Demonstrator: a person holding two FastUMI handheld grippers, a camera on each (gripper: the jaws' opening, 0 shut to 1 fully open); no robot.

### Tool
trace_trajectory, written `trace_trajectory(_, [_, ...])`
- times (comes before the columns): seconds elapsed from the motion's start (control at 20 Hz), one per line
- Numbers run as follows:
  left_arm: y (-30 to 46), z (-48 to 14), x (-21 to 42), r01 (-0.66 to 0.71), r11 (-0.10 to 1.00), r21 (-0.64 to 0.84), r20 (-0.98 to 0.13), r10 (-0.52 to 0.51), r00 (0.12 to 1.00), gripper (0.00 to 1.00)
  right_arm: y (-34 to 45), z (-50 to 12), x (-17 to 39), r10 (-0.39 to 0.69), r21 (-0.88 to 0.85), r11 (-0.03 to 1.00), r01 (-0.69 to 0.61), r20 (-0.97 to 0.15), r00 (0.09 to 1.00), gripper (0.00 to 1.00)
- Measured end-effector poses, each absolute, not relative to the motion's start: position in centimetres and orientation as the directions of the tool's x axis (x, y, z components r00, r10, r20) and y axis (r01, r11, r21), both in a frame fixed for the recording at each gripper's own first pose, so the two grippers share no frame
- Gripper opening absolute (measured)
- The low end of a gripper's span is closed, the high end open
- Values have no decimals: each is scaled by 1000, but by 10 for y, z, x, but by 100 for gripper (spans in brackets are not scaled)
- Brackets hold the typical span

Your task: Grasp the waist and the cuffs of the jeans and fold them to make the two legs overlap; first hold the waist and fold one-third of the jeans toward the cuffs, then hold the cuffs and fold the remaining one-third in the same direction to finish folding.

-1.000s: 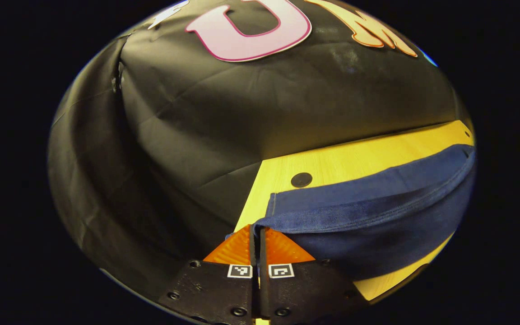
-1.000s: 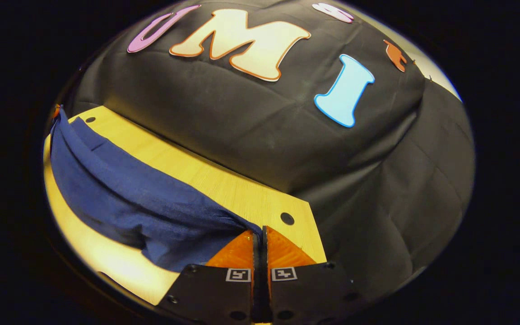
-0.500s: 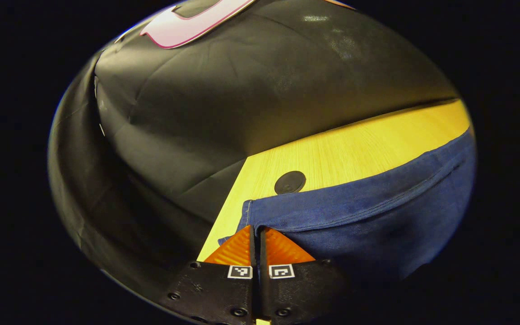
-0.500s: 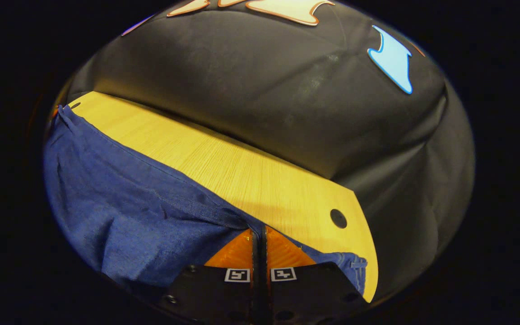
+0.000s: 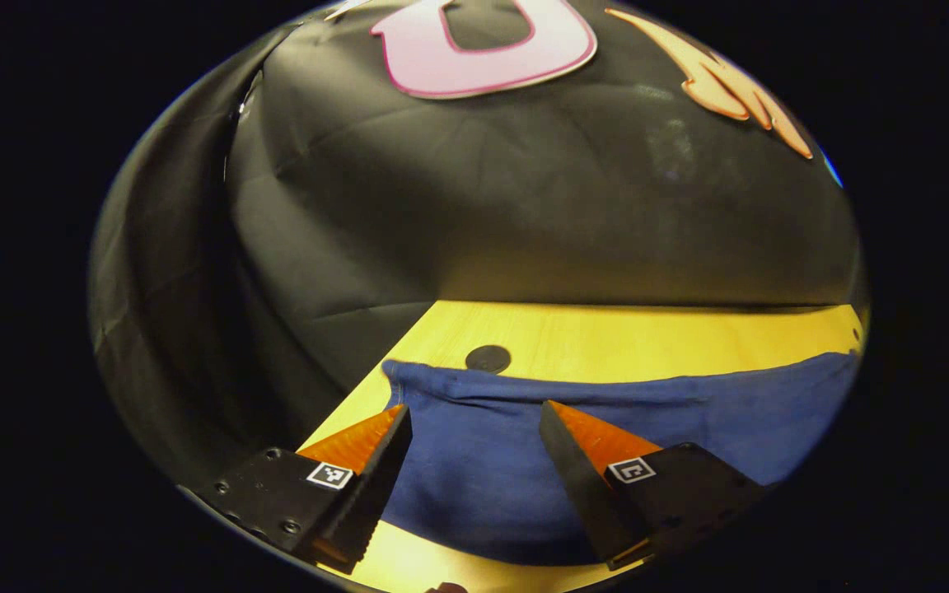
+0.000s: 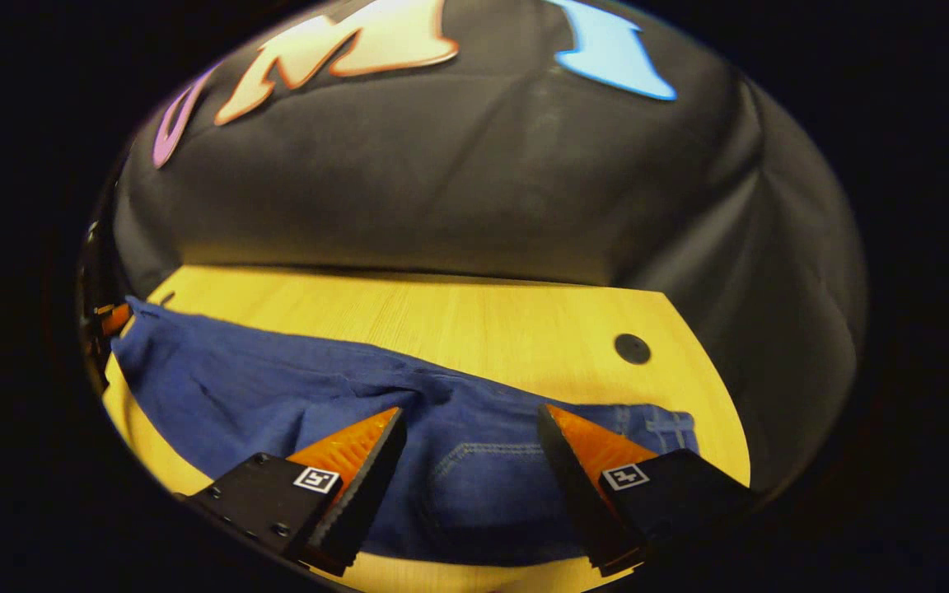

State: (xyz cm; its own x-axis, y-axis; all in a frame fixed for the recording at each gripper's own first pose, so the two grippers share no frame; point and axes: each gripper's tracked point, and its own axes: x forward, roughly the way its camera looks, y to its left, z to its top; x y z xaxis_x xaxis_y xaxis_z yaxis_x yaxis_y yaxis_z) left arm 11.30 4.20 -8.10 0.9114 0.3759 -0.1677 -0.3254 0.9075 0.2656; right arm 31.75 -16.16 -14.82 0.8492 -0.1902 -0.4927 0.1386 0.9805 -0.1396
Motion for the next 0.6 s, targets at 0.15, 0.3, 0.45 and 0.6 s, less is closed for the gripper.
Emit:
trace_trajectory(0.15, [-1, -80, 86, -247, 931, 269, -175, 300, 938, 96, -210, -122, 281, -275, -116, 961, 250, -467, 840, 99])
trace_trajectory(0.3, [-37, -90, 52, -185, 947, 261, -210, 243, 947, 96, -260, -125, 250, -346, -107, 935, 339, -488, 801, 99])
trace_trajectory(0.45, [-59, -105, 29, -150, 954, 258, -246, 215, 945, 96, -296, -143, 235, -379, -44, 907, 418, -515, 769, 100])
trace_trajectory(0.6, [-64, -110, 15, -159, 945, 285, -248, 233, 940, 96, -313, -169, 236, -374, 12, 889, 458, -558, 741, 99])
